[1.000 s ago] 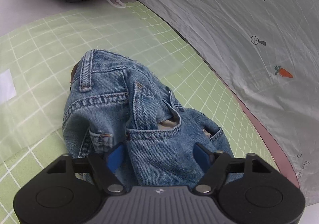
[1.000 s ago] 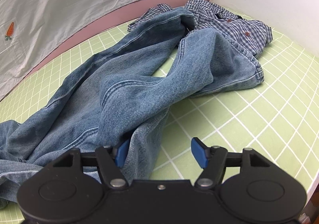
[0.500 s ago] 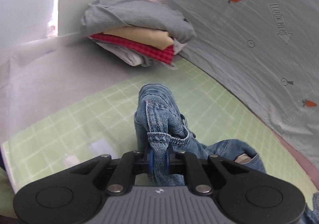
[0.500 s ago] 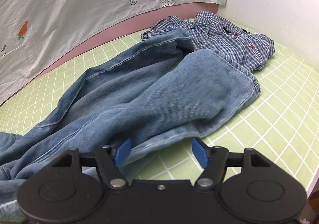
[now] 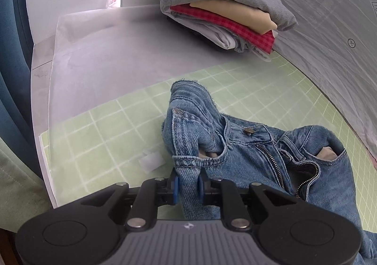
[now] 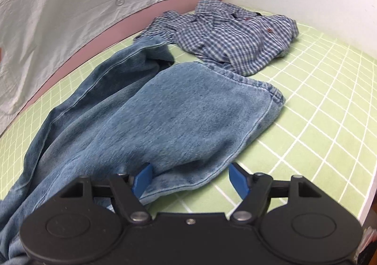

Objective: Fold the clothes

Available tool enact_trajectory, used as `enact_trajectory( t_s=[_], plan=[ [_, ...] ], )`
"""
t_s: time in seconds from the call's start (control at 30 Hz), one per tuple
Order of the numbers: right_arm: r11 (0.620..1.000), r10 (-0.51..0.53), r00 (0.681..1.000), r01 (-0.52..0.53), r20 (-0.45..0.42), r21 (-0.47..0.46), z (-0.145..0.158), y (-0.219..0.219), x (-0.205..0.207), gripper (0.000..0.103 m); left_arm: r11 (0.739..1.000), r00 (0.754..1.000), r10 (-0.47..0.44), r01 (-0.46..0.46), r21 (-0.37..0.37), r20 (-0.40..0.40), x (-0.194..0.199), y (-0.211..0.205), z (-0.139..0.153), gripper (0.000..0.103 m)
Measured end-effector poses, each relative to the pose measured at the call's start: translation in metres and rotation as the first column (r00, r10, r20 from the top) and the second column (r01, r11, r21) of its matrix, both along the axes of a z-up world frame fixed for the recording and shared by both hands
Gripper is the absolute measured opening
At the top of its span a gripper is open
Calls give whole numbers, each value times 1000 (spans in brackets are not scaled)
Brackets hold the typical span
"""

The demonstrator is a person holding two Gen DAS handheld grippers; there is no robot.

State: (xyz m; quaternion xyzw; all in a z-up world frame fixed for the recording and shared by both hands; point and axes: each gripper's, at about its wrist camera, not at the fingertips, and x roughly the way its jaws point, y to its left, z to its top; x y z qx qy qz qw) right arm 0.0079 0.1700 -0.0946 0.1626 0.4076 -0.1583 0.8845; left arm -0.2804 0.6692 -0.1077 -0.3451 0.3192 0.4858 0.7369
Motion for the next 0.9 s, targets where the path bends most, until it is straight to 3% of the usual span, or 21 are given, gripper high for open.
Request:
enact_trajectory(
  t_s=[0.2, 0.27, 0.37, 0.53, 0.6, 0.67, 0.73, 0.9],
  plan=[
    [991, -134, 991, 135, 21, -18, -5, -26, 3, 70, 1000, 1000, -15, 15, -4, -6, 0, 1, -3, 20],
    [985, -171, 985, 172, 34, -27, -5, -33, 1, 64, 1000, 1000, -19, 19, -6, -9, 0, 2, -4, 20],
    [984, -167, 986, 168, 28, -58, -9, -41, 4, 57, 1000, 1000, -19, 19, -13, -9, 1, 4, -5, 21],
    [991, -132, 991, 131, -9, -28, -20, -46, 16, 52, 1000, 1000, -23, 22, -21, -12, 2, 6, -6, 21],
    [993, -115, 993, 114, -1, -36, -21, -44, 20, 45, 1000, 1000, -21, 21, -23, -12, 3, 7, -6, 21],
    [995, -89, 996, 89, 0, -53, -18, -44, 27, 17, 999, 1000, -23, 23, -24, -12, 5, 8, -5, 20],
    [995, -73, 997, 73, 5, -64, -11, -45, 33, 4, 999, 1000, -30, 29, -21, -11, 9, 9, -2, 17],
    [997, -10, 992, 20, 128, -76, 42, -52, 50, 3, 998, 997, -57, 56, 14, 59, 34, 19, 30, 12]
  ],
)
